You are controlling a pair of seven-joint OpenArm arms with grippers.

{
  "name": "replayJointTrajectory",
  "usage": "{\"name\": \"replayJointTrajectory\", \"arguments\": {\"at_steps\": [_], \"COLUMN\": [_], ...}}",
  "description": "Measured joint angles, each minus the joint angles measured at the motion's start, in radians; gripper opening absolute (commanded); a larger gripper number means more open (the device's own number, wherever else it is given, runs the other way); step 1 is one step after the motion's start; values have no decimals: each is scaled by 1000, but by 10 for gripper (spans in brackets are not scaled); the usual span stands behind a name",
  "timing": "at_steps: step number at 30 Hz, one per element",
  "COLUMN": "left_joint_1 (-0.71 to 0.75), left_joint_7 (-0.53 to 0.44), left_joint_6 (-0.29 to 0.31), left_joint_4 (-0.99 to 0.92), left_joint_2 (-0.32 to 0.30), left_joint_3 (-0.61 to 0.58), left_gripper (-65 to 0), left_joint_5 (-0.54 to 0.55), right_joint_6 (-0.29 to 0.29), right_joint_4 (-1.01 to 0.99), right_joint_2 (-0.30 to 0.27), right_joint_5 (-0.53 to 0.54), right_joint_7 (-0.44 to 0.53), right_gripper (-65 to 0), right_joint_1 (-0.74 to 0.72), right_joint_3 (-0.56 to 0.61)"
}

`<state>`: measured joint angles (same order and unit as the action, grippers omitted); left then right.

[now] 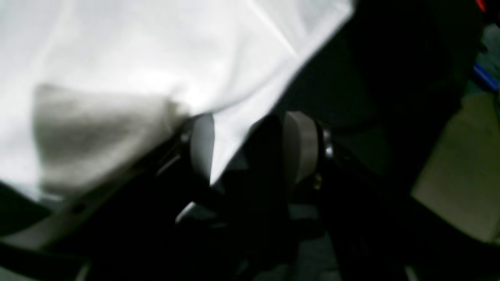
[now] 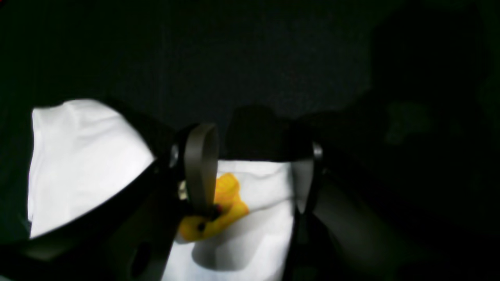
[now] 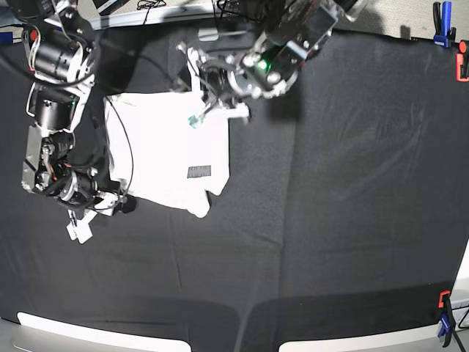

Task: Layout the t-shirt on the table in an organized manner, then fold the t-shirt properly
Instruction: 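Press and tuck the folded bundle edges with both grippers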

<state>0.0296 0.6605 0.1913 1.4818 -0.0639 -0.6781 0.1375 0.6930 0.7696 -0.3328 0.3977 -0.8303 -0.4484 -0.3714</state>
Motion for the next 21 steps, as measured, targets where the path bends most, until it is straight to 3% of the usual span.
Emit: {"name": "replayJointTrajectory", "arguments": {"at_steps": [1, 3, 5, 8, 14, 21], "left_joint_1": [-15, -47, -89, -151, -295, -391], "left_joint_7": [-15, -55, -65, -101, -185, -136], "left_joint_6": [-14, -99, -133, -135, -100, -103], "left_joint_4": [-5, -26, -68, -171, -380, -442], "left_joint_2": [-1, -5, -16, -12, 9, 11], "left_joint_3": [0, 3, 5, 3, -2, -2], "left_gripper": [-381, -381, -381, -381, -381, -381], "left_joint_5": [-51, -119, -129, -126, -85, -89], "right_joint_6": [0, -1, -1, -1, 0, 7], "right_joint_4": [0, 0, -1, 0, 3, 53], "right_joint_2": [-3, -17, -37, -55, -37, -24], "right_joint_5": [32, 110, 184, 252, 368, 568], "right_joint_7": [-16, -78, -152, -253, -270, -369], "right_gripper": [-359, -360, -360, -360, -360, -360], "right_joint_1": [3, 8, 13, 14, 64, 164], "right_joint_3": [0, 0, 0, -1, -4, -5]}}
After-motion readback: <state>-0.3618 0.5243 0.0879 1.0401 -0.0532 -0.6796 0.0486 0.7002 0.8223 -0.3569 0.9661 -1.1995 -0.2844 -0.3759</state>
